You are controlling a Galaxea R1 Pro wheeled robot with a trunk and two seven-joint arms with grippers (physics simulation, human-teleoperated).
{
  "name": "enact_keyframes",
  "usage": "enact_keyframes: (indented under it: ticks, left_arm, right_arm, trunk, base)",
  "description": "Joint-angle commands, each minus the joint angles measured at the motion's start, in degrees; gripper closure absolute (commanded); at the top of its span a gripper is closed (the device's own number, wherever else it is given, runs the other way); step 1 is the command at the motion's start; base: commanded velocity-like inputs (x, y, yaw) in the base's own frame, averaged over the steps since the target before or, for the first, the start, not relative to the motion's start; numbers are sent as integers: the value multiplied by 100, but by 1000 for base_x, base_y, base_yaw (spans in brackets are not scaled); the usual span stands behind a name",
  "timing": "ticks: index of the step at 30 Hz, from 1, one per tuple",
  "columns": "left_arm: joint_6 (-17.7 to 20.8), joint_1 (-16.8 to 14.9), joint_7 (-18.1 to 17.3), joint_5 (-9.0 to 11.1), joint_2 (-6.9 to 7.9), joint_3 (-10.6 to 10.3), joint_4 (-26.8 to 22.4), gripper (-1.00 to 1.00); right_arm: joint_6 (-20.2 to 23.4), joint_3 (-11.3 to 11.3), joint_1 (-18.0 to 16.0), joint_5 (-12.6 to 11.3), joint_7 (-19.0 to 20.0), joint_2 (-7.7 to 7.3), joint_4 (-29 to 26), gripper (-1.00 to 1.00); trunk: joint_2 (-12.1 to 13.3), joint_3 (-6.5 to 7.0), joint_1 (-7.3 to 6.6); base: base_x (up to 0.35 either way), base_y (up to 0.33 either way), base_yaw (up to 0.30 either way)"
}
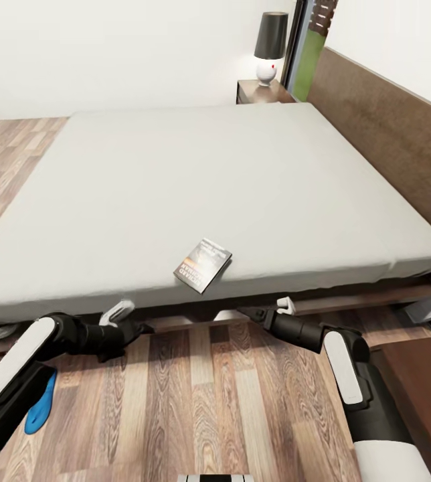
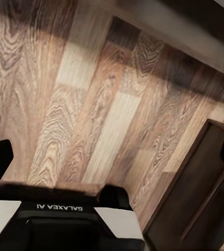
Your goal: In the bedroom, move the book from the bed onto either nightstand, and place the two sandals side by side next to the bed.
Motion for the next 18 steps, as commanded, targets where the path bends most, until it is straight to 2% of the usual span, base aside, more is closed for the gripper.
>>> enact_keyframes:
  ticks: [1,4,6,8,9,11,12,15,16,18]
  left_arm:
    - [0,55,40,36,3,-2,-4,-100]
    - [-27,275,-64,-134,3,-3,-4,-100]
    - [-61,493,-228,-417,2,-4,-4,-100]
    - [-143,765,-512,-820,1,-1,-4,-100]
    - [-308,1071,-924,-1266,7,8,-2,-100]
    - [-549,1407,-1414,-1695,23,37,0,-100]
    - [-549,1407,-1414,-1695,23,37,0,-100]
    - [-986,1932,-2122,-2232,40,140,4,-100]
    - [-1553,2497,-2734,-2724,37,315,9,-100]
    - [-1770,2686,-2899,-2881,31,364,14,-100]
  right_arm:
    - [18,-17,-4,37,45,14,29,-100]
    - [-118,-20,-4,33,45,66,189,-100]
    - [-316,-48,-4,31,38,119,323,-100]
    - [-545,-112,-5,30,23,184,444,-100]
    - [-726,-188,-5,29,9,253,529,-100]
    - [-856,-248,-5,29,-7,345,585,-100]
    - [-856,-248,-5,29,-7,345,585,-100]
    - [-970,-310,-5,28,-55,488,633,-100]
    - [-1040,-383,-5,23,-109,584,679,-100]
    - [-1056,-464,-2,1,-123,611,694,-100]
  trunk:
    - [-2,6,0]
    - [-2,34,0]
    - [-2,53,0]
    - [-2,72,0]
    - [-2,81,0]
    - [-2,99,0]
    - [-2,109,0]
    - [-2,137,0]
    - [-2,146,0]
    - [-2,165,0]
  base:
    - [0,0,0]
    - [0,0,0]
    - [0,0,0]
    - [0,0,0]
    - [0,0,0]
    - [0,0,0]
    - [0,0,0]
    - [0,0,0]
    - [0,0,0]
    - [0,0,0]
